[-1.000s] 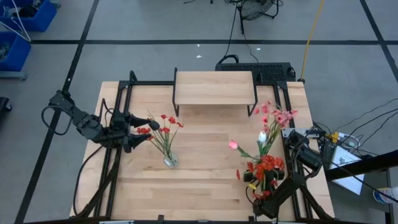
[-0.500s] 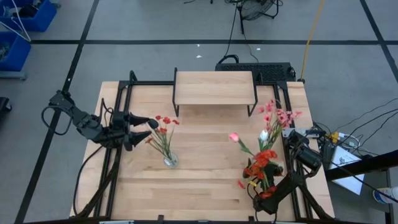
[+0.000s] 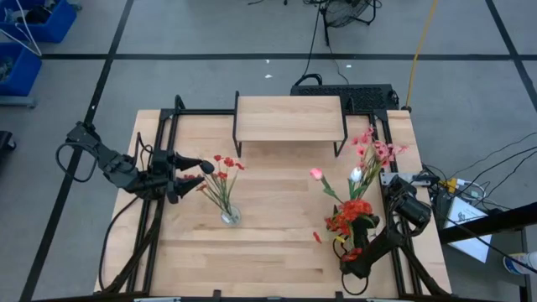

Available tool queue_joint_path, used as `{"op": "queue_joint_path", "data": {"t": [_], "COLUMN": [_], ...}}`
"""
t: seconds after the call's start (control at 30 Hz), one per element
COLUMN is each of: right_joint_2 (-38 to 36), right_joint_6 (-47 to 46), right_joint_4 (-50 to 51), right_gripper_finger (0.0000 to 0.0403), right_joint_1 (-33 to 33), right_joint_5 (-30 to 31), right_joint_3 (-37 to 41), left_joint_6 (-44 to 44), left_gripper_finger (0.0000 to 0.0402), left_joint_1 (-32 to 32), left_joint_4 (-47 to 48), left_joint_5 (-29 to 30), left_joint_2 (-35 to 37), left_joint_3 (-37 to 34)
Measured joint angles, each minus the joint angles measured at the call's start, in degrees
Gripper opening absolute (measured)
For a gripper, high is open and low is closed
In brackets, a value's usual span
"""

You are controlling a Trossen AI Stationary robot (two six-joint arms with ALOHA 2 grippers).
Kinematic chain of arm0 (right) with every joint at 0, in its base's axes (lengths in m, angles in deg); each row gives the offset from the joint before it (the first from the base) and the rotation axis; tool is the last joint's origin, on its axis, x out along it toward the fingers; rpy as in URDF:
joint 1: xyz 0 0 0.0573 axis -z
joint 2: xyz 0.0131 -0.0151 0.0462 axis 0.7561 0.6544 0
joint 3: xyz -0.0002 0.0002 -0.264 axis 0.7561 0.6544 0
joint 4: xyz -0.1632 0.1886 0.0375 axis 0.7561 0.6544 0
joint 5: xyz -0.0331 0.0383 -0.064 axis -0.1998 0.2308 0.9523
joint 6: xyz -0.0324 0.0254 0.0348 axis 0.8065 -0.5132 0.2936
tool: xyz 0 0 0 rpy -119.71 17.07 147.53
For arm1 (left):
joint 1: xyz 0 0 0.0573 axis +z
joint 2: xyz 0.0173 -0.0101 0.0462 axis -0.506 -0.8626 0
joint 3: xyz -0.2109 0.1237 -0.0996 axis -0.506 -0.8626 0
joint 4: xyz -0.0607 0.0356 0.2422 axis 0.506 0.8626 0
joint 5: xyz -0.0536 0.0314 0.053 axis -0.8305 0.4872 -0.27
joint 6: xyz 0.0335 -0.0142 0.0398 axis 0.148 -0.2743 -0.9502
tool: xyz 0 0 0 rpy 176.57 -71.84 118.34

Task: Pick and place flowers into a vace then onto a shelf
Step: Put the right transparent vase with flowers on the shelf

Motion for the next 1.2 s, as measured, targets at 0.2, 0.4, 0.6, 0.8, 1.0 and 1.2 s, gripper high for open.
{"op": "queue_joint_path", "data": {"t": [0.2,0.4,0.6,0.8,1.0,1.2], "right_joint_2": [0.0,0.0,0.0,0.0,0.0,0.0], "right_joint_6": [0.5,-3.8,-5.6,-6.7,-9.3,-8.1], "right_joint_4": [-0.2,2.5,2.5,3.1,2.9,2.5], "right_gripper_finger": [0.0391,0.0391,0.0391,0.0383,0.0339,0.0340], "right_joint_1": [0.9,1.0,1.0,1.5,1.5,1.5], "right_joint_5": [1.9,4.6,4.0,5.7,6.8,8.7], "right_joint_3": [1.1,1.4,1.4,1.5,1.6,1.9], "left_joint_6": [0.0,-0.1,-0.1,-0.1,-0.1,-0.1], "left_gripper_finger": [0.0399,0.0399,0.0399,0.0399,0.0399,0.0399], "left_joint_1": [0.0,0.0,0.0,0.0,0.0,0.0], "left_joint_4": [0.0,0.0,0.0,0.0,0.0,0.0], "left_joint_5": [0.0,-0.1,-0.1,-0.1,-0.1,-0.1], "left_joint_2": [0.0,0.0,0.0,0.0,0.0,0.0], "left_joint_3": [0.0,0.0,0.0,0.0,0.0,0.0]}}
